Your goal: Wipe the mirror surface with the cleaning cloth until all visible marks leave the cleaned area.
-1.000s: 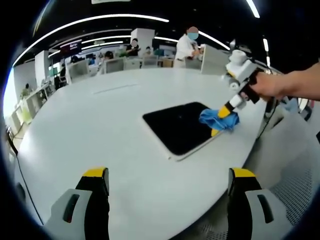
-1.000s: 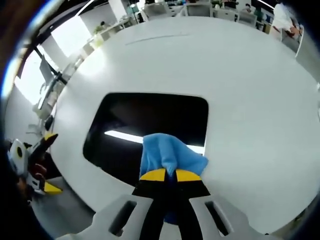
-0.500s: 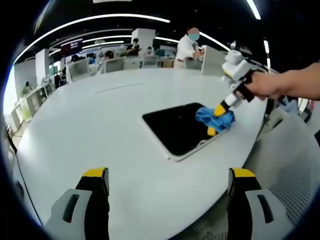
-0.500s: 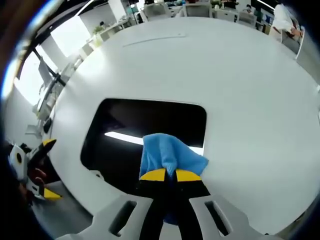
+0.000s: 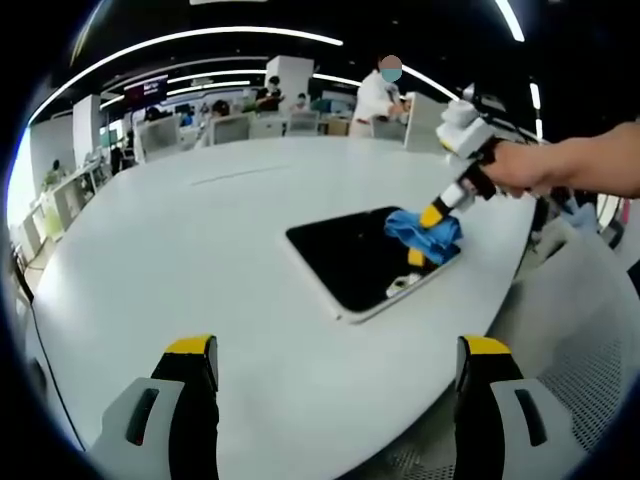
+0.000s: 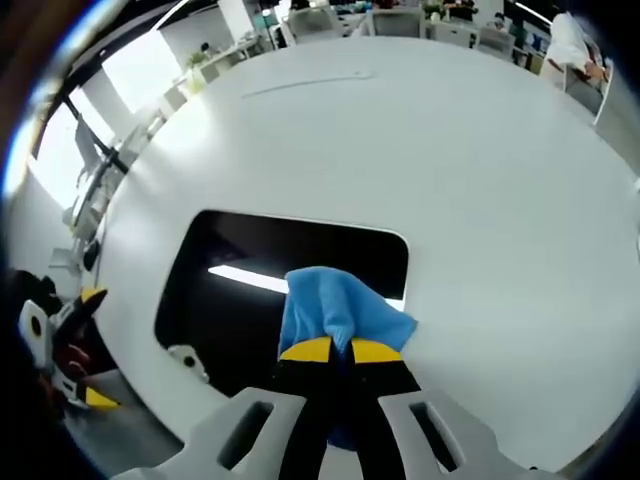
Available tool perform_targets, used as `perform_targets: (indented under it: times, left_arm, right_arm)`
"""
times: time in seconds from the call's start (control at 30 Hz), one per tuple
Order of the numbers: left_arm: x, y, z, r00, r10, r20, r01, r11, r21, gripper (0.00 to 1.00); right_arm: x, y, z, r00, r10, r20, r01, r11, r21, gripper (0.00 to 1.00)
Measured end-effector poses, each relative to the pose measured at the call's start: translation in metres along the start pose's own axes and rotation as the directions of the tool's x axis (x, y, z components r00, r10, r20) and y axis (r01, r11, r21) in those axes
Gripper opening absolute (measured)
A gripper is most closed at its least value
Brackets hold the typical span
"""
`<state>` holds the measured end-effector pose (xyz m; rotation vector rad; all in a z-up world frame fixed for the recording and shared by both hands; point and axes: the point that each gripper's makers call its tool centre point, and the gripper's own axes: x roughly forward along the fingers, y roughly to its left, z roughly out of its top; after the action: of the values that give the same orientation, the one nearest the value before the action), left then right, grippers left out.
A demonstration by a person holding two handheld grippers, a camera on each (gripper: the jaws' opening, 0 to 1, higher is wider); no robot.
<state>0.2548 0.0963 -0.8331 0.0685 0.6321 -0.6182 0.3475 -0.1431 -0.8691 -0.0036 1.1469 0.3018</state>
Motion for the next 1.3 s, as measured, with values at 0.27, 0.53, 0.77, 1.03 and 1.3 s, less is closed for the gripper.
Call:
perform_targets:
  times: [0.27,0.53,0.77,1.03,1.3]
  left_arm:
    - [0.000,0.001,0.000,1.000,0.004,0.005,-0.003,1.000,-0.005,0.99]
    - [0.001,0.001,0.000,1.000,-0.001,0.003,0.001,1.000,-0.007,0.99]
    - [0.000,0.000,0.001,1.000,-0.003,0.001,0.003,1.000,-0.005,0.99]
    - [0.001,0.000,0.000,1.000,-0.003,-0.004,0.003,1.000,-0.007,0.99]
    - [0.002,-0.001,-0.001,1.000,-0.002,-0.008,0.002,1.000,-0.005,0.99]
  right_arm:
    - [0.003,-0.002,0.009,1.000,-0.007,-0.001,0.007,1.000,-0.007,0.00]
    - [0.007,-0.006,0.018,1.000,-0.010,0.004,0.010,1.000,-0.013,0.00]
    - [0.007,-0.008,0.028,1.000,0.001,0.014,0.000,0.999,-0.036,0.00]
    - [0.012,-0.013,0.041,1.000,-0.004,0.025,0.005,0.999,-0.032,0.00]
    - [0.018,-0.021,0.054,0.999,-0.001,0.036,0.002,0.999,-0.033,0.00]
